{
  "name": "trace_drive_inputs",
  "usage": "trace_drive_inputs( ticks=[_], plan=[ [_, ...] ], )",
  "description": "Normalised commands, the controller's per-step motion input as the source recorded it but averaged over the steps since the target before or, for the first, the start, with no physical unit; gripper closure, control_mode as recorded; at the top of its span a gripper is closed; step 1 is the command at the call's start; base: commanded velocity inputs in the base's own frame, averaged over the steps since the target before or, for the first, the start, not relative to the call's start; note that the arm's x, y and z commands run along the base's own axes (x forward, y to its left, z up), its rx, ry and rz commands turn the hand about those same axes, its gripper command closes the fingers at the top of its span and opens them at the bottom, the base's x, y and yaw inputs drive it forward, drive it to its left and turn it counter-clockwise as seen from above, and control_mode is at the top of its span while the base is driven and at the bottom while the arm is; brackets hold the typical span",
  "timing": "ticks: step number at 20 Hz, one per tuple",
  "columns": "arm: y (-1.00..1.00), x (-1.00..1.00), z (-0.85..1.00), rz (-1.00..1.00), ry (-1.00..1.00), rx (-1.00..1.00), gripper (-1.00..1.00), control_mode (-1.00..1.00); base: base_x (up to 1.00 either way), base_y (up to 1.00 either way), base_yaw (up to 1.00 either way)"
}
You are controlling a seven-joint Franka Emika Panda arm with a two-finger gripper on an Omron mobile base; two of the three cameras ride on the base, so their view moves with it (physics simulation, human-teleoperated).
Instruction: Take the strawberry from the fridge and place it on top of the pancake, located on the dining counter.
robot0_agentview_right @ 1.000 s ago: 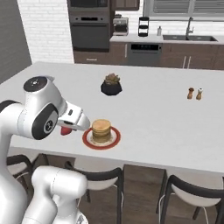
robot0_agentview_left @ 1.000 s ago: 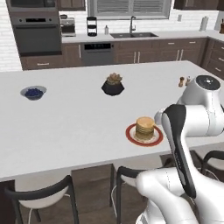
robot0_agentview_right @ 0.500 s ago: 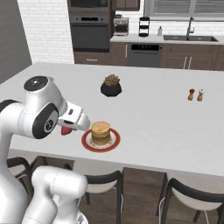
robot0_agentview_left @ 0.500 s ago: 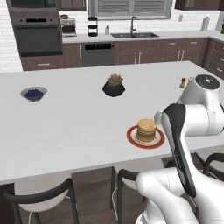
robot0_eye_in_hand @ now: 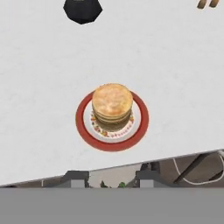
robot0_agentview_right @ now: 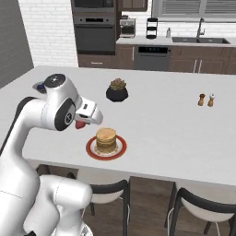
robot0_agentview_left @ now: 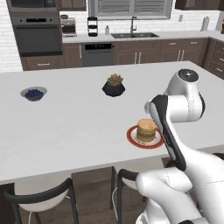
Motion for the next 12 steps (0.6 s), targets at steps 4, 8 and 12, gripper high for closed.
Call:
trace_drive_inputs(
  ticks=[4, 8, 12],
  plan=[
    [-0.05, 0.91, -0.24, 0.0, 0.01, 0.0, 1.0, -1.0, 0.0, 0.0, 0.0],
    [0.0, 0.77, -0.32, 0.0, 0.0, 0.0, 1.0, -1.0, 0.0, 0.0, 0.0],
    [-0.18, 0.59, -0.35, 0.0, 0.02, 0.01, 1.0, -1.0, 0.0, 0.0, 0.0]
  ],
)
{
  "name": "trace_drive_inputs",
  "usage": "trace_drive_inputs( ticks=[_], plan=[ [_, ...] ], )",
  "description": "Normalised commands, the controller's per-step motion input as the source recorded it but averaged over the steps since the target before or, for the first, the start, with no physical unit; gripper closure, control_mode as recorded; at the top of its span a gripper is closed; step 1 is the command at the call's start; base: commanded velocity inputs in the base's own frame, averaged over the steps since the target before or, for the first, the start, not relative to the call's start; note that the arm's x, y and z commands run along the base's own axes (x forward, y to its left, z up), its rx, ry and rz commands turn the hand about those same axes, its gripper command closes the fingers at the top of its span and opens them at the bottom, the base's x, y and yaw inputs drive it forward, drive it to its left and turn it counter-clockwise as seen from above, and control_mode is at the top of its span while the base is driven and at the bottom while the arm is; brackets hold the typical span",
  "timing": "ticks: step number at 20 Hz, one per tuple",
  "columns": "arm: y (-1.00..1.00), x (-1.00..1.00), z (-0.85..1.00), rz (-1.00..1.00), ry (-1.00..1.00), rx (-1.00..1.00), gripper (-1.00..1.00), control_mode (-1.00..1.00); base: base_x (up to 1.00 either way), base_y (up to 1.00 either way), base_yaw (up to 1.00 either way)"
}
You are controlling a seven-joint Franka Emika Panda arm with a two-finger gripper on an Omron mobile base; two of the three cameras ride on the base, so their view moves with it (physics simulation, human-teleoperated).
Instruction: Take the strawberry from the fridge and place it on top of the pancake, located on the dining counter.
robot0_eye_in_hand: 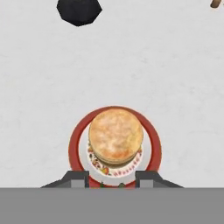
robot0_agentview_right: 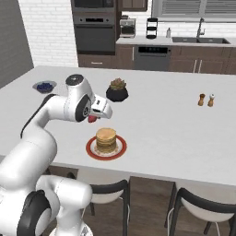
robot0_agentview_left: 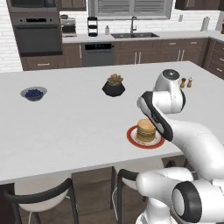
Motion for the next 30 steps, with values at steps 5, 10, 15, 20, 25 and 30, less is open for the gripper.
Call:
trace_drive_inputs(
  ticks=[5, 10, 15, 20, 25, 30],
  plan=[
    [-0.23, 0.32, -0.42, 0.0, 0.03, 0.03, 1.0, -1.0, 0.0, 0.0, 0.0],
    [-0.04, 0.0, -0.51, -0.02, 0.02, 0.0, 1.0, -1.0, 0.0, 0.0, 0.0],
    [0.03, 0.05, -0.37, 0.0, 0.01, 0.0, 1.0, -1.0, 0.0, 0.0, 0.0],
    [0.0, 0.38, -0.02, 0.0, 0.0, 0.0, 1.0, -1.0, 0.0, 0.0, 0.0],
    [0.0, 0.35, -0.09, 0.0, 0.0, 0.0, 1.0, -1.0, 0.0, 0.0, 0.0],
    [0.0, 0.02, -0.28, 0.0, 0.0, 0.0, 1.0, -1.0, 0.0, 0.0, 0.0]
  ],
)
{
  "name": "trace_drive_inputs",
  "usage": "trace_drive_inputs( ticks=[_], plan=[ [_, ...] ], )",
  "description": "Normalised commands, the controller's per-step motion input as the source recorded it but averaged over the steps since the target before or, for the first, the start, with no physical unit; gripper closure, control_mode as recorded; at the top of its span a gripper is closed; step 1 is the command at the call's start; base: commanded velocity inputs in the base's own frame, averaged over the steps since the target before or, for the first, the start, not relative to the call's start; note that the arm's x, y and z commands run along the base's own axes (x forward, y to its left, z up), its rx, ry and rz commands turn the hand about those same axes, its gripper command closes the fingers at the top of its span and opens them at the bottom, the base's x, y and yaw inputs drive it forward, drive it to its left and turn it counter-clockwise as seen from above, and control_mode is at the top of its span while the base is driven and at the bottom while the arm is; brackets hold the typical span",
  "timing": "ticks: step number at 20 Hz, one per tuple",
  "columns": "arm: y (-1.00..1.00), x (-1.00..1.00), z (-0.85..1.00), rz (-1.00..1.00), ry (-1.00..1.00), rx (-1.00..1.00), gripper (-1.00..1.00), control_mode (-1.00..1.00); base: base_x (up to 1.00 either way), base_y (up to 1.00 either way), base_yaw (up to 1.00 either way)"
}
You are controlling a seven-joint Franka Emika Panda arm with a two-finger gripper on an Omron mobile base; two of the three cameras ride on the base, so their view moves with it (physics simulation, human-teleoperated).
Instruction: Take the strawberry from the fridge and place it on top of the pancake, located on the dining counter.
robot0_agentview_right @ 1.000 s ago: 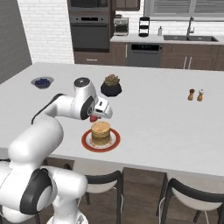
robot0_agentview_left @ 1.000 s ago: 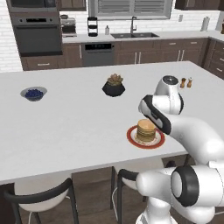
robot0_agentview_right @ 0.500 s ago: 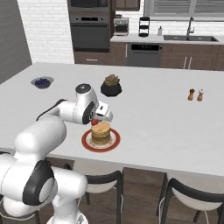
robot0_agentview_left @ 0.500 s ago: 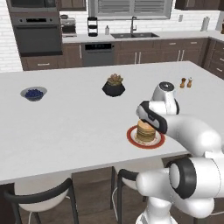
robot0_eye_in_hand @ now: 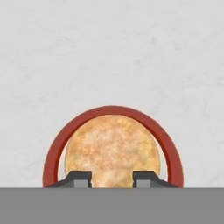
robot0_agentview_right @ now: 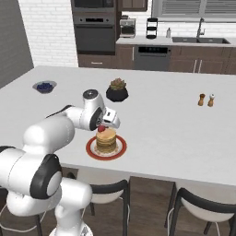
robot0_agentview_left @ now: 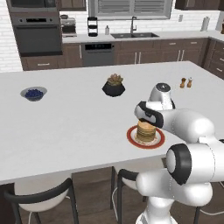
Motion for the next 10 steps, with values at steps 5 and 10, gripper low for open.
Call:
trace_drive_inputs(
  ticks=[5, 10],
  plan=[
    [0.0, 0.0, -0.26, 0.0, 0.0, 0.0, 1.0, -1.0, 0.0, 0.0, 0.0],
    [0.0, 0.02, -0.19, 0.0, 0.0, 0.0, 1.0, -1.0, 0.0, 0.0, 0.0]
  ],
)
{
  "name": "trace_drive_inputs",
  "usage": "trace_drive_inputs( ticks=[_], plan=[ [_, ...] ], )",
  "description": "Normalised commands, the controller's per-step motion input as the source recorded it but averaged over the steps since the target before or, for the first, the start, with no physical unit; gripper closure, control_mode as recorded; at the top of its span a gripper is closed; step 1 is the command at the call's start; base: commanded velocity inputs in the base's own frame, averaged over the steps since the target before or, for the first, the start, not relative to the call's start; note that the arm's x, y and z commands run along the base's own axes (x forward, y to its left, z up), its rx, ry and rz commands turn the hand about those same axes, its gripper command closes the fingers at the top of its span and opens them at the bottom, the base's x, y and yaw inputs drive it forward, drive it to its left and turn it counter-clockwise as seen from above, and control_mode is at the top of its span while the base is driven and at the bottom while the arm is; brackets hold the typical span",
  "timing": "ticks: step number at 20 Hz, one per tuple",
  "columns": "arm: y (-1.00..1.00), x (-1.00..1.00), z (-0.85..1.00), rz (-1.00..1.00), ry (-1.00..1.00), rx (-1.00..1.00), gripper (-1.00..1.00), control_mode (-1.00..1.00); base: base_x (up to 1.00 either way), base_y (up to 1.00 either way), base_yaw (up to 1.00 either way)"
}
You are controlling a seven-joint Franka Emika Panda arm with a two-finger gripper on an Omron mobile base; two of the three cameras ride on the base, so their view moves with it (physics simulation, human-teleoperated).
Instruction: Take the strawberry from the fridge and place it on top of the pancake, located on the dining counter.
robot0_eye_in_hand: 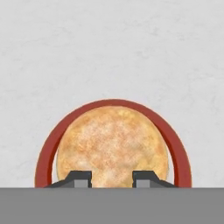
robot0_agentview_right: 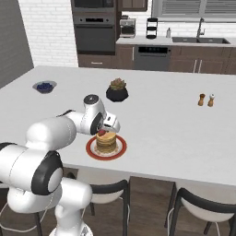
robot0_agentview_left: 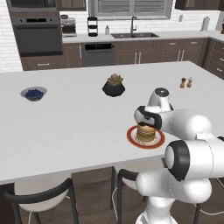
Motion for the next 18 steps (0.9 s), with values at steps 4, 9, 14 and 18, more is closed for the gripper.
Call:
trace_drive_inputs(
  ticks=[4, 9, 14, 18],
  plan=[
    [0.0, 0.0, -0.26, 0.0, 0.0, 0.0, 1.0, -1.0, 0.0, 0.0, 0.0],
    [0.0, 0.02, -0.04, 0.0, -0.02, 0.0, 1.0, -1.0, 0.0, 0.0, 0.0],
    [-0.01, 0.01, 0.08, 0.0, -0.04, 0.0, 1.0, -1.0, 0.0, 0.0, 0.0],
    [-0.04, 0.1, 0.03, 0.0, -0.03, 0.0, 1.0, -1.0, 0.0, 0.0, 0.0]
  ],
)
